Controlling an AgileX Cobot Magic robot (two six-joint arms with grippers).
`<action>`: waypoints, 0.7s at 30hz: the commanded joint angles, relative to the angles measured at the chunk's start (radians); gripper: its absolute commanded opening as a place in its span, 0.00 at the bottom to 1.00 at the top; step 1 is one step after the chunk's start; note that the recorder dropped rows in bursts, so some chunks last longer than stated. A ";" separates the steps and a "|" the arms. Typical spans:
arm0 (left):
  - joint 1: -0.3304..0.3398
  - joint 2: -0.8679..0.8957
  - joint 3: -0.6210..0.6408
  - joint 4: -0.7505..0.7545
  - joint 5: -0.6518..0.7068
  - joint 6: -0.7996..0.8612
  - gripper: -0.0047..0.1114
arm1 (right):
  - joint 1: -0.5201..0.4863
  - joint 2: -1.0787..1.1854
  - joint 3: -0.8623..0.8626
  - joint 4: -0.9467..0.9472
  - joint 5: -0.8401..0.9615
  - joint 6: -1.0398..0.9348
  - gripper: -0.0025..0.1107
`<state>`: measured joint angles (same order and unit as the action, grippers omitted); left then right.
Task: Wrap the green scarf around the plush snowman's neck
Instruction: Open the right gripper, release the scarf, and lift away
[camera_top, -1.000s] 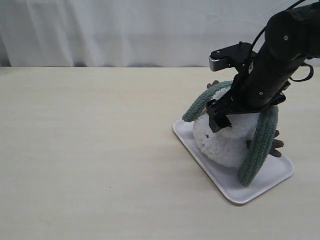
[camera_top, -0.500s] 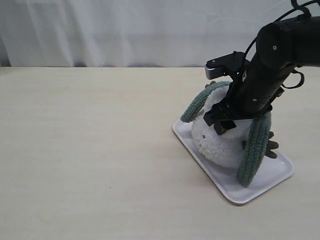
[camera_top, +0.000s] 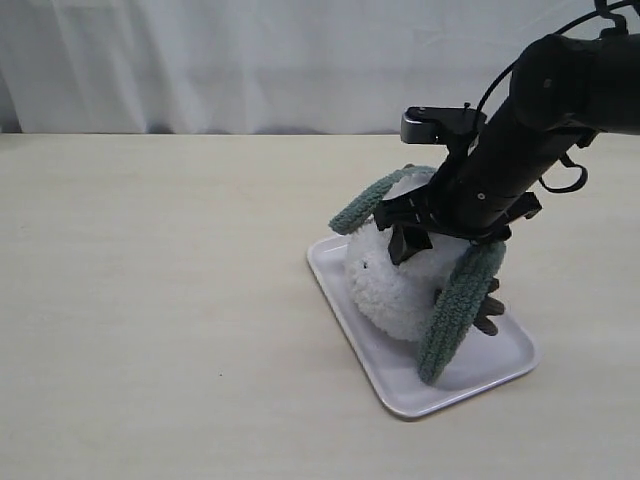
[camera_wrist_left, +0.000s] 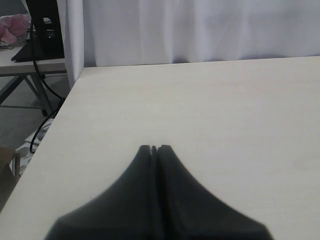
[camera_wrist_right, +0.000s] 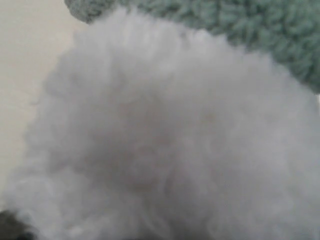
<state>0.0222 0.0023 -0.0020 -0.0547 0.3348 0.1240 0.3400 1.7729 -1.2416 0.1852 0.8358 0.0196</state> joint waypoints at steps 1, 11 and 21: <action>0.000 -0.002 0.002 0.001 -0.011 0.000 0.04 | -0.003 0.005 -0.003 0.020 -0.012 0.096 0.06; 0.000 -0.002 0.002 0.001 -0.011 0.000 0.04 | 0.000 0.005 -0.003 -0.018 -0.007 0.145 0.06; 0.000 -0.002 0.002 0.001 -0.011 0.000 0.04 | 0.000 0.005 -0.003 -0.022 0.002 0.130 0.10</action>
<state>0.0222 0.0023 -0.0020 -0.0547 0.3348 0.1240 0.3400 1.7729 -1.2416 0.1752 0.8202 0.1571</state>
